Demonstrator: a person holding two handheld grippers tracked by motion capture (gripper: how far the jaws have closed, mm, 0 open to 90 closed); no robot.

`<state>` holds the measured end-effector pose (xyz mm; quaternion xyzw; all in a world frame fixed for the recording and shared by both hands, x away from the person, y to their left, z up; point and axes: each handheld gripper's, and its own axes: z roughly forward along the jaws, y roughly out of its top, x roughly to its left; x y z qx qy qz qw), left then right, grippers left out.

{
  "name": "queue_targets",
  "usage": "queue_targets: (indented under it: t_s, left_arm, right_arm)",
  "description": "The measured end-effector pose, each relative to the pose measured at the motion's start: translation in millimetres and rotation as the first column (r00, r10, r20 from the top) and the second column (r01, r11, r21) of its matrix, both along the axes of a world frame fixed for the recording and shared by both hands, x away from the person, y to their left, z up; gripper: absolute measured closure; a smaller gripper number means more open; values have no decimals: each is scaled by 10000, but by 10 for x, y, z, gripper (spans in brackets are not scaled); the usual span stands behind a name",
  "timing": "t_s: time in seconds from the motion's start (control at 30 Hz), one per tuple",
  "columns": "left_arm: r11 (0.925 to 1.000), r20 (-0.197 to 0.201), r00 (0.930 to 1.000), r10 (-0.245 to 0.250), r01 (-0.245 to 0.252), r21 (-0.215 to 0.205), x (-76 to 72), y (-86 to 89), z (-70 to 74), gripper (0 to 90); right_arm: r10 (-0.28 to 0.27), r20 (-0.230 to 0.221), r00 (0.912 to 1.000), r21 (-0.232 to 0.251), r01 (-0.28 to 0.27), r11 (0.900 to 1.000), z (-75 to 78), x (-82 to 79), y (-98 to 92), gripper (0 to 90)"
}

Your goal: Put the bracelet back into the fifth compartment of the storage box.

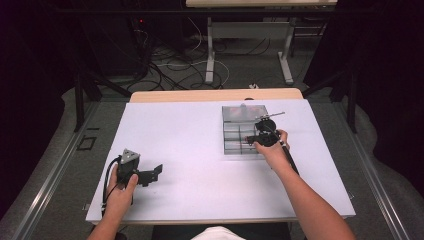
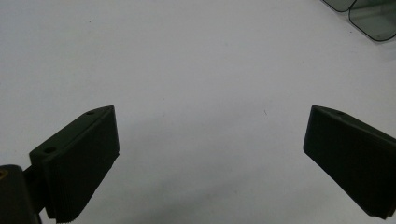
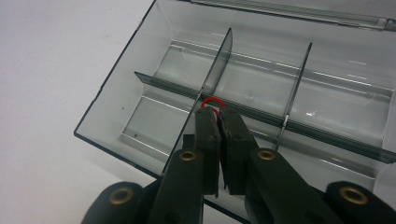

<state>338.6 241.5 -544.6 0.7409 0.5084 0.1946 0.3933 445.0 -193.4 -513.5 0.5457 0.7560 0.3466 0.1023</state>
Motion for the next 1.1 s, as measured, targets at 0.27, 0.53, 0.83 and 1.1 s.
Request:
queue_targets:
  t_s: [0.27,0.53,0.83,1.1]
  left_arm:
    - [10000,53,10000,36,-36,-18,-1,-3,-4,35]
    - [10000,49,10000,45,-45,-13,-2,-1,-4,35]
    - [10000,38,10000,40,-40,-22,-4,-6,-3,35]
    - [10000,39,10000,46,-46,-13,-4,-8,-4,35]
  right_arm:
    - [10,13,10000,-22,-9,10000,3,-2,3,849]
    - [-99,90,9999,47,99,9999,22,-14,2,774]
    - [-36,273,9996,176,31,9998,68,-60,10,653]
    - [55,515,9987,312,-71,9995,157,-115,32,565]
